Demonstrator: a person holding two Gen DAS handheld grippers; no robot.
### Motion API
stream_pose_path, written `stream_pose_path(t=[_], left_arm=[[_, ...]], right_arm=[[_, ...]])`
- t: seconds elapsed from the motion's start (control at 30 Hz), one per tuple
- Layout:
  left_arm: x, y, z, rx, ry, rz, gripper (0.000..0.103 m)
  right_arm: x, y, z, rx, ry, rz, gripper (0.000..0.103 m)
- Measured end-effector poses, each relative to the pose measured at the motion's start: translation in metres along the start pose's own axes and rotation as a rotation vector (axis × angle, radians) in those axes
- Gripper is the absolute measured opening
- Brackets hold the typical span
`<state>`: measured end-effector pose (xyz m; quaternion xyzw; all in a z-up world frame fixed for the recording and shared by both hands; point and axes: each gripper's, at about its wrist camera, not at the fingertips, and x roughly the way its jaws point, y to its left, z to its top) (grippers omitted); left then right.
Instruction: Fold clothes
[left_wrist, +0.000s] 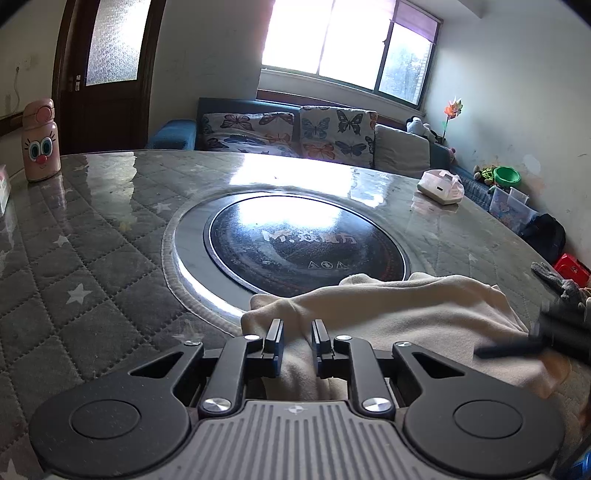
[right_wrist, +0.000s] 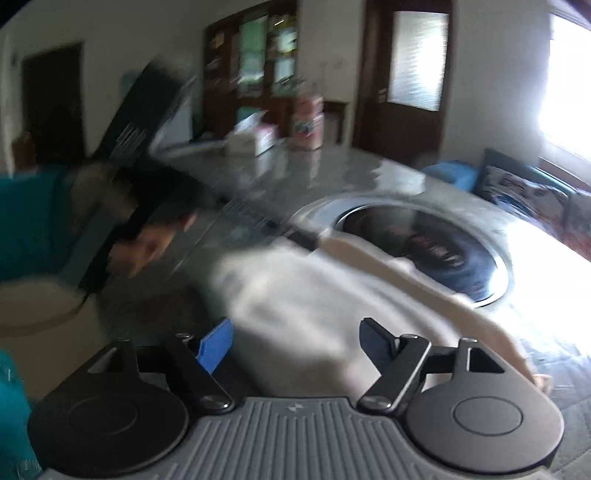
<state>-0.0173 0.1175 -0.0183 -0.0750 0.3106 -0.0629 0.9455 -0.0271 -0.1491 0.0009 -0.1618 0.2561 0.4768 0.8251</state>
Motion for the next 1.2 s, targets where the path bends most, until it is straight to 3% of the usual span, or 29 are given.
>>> stream_pose_path(t=[0.13,0.27,0.53,0.67,0.77,0.9,1.0,1.07,1.2], left_arm=[[0.000,0.000,0.000,-0.001,0.002,0.003,0.018],[0.000,0.001,0.000,-0.004,0.003,0.003,0.018],[0.002,0.001,-0.001,-0.002,0.000,0.005,0.018],[0.002,0.000,0.000,0.005,0.001,0.009,0.019],[-0.004,-0.006,0.001,0.022,-0.006,0.015,0.019],[-0.019,-0.019,0.000,0.055,-0.031,0.018,0.021],[-0.031,-0.029,0.000,0.079,-0.049,0.021,0.031],[-0.037,-0.035,-0.001,0.093,-0.057,0.025,0.048],[-0.035,-0.037,-0.015,0.080,-0.011,0.045,0.060]], right_arm=[[0.016,-0.035,0.010,0.126,0.012,-0.051,0.083],[0.015,-0.046,-0.003,0.200,0.058,-0.020,0.083],[-0.044,-0.009,-0.046,0.043,0.067,-0.040,0.086],[-0.063,-0.003,-0.057,0.029,0.091,-0.049,0.086],[-0.071,-0.009,-0.054,0.074,0.101,-0.030,0.085],[-0.082,-0.031,-0.048,0.234,0.034,-0.039,0.085],[-0.081,-0.040,-0.043,0.305,-0.023,-0.081,0.085],[-0.076,-0.044,-0.042,0.333,-0.037,-0.100,0.085],[-0.063,-0.049,-0.048,0.349,-0.013,-0.132,0.084]])
